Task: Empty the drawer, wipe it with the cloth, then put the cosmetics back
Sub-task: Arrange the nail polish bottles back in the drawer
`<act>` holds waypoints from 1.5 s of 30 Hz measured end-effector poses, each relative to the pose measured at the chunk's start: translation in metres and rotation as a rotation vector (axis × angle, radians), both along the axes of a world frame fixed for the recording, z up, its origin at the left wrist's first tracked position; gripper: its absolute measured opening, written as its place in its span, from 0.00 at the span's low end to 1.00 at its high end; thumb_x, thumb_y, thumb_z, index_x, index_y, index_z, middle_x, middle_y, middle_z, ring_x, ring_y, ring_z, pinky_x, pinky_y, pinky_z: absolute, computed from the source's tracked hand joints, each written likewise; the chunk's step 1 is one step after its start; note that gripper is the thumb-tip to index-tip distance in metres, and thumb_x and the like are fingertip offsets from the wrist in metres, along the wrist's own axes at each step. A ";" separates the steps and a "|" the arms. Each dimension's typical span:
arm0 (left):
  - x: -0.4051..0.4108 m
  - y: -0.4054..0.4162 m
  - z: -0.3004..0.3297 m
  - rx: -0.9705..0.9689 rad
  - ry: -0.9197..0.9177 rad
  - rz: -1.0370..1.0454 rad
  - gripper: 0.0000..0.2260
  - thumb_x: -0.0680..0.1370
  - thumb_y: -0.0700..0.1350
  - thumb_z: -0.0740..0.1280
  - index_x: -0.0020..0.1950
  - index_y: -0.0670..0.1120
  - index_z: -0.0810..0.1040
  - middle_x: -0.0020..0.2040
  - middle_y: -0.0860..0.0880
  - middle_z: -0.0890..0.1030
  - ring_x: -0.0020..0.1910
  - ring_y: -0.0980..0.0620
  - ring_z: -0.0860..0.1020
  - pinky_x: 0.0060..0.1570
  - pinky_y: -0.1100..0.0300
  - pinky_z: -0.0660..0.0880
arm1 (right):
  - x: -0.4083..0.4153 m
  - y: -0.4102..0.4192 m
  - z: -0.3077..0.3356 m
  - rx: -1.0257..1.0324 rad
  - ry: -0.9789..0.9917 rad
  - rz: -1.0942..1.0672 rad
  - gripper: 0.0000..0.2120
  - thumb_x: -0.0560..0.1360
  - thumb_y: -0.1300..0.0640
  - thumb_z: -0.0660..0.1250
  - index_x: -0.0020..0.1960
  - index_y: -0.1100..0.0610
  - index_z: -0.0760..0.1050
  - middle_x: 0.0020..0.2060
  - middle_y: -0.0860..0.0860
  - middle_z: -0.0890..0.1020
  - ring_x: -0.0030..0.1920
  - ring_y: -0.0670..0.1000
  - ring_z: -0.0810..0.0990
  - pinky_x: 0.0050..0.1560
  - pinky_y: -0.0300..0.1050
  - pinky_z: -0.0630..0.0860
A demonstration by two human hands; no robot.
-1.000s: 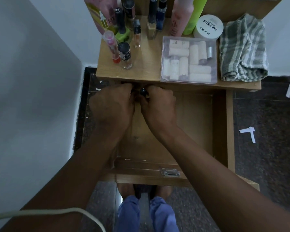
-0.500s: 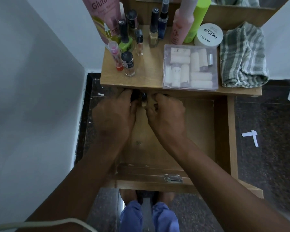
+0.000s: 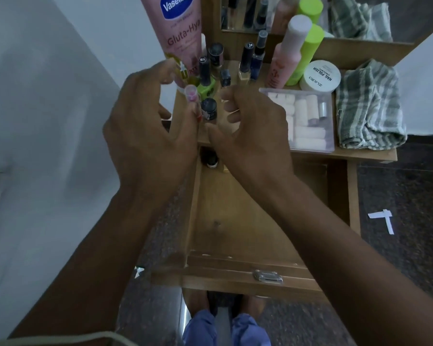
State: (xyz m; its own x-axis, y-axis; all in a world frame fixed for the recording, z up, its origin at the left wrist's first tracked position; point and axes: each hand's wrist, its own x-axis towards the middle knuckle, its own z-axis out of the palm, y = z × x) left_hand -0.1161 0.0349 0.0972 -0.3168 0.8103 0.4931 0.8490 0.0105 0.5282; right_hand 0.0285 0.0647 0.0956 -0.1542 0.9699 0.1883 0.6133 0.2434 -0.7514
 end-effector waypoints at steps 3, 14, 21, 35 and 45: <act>-0.003 0.009 -0.006 0.014 0.042 -0.099 0.19 0.82 0.51 0.70 0.69 0.43 0.80 0.61 0.48 0.84 0.51 0.50 0.84 0.55 0.60 0.79 | -0.006 0.007 -0.003 0.001 -0.006 0.008 0.15 0.73 0.54 0.76 0.57 0.57 0.79 0.49 0.53 0.84 0.48 0.52 0.83 0.46 0.56 0.81; -0.005 0.014 -0.017 0.023 0.012 -0.127 0.13 0.82 0.52 0.69 0.65 0.50 0.85 0.56 0.52 0.87 0.47 0.50 0.84 0.52 0.55 0.78 | -0.008 0.011 -0.014 0.075 -0.003 -0.022 0.08 0.75 0.54 0.74 0.51 0.58 0.82 0.42 0.51 0.85 0.42 0.51 0.83 0.42 0.56 0.82; 0.000 -0.021 -0.010 0.097 0.030 -0.254 0.11 0.81 0.47 0.72 0.60 0.44 0.86 0.52 0.50 0.87 0.43 0.51 0.84 0.45 0.52 0.80 | 0.031 -0.023 -0.002 0.013 -0.035 -0.042 0.10 0.76 0.54 0.74 0.55 0.55 0.81 0.46 0.48 0.85 0.46 0.46 0.84 0.46 0.49 0.84; 0.063 -0.056 -0.060 -0.237 -0.022 -0.297 0.10 0.79 0.44 0.75 0.60 0.44 0.86 0.53 0.48 0.88 0.50 0.51 0.86 0.50 0.53 0.84 | 0.074 -0.054 -0.081 -0.105 -0.058 -0.132 0.11 0.74 0.59 0.76 0.56 0.55 0.84 0.48 0.49 0.88 0.47 0.46 0.86 0.48 0.49 0.85; 0.075 -0.031 -0.084 -0.237 0.163 -0.275 0.09 0.83 0.48 0.69 0.60 0.51 0.86 0.55 0.53 0.85 0.48 0.49 0.85 0.40 0.50 0.80 | 0.068 -0.030 -0.107 -0.124 -0.097 -0.236 0.06 0.75 0.54 0.73 0.50 0.52 0.86 0.43 0.50 0.88 0.43 0.50 0.85 0.36 0.24 0.68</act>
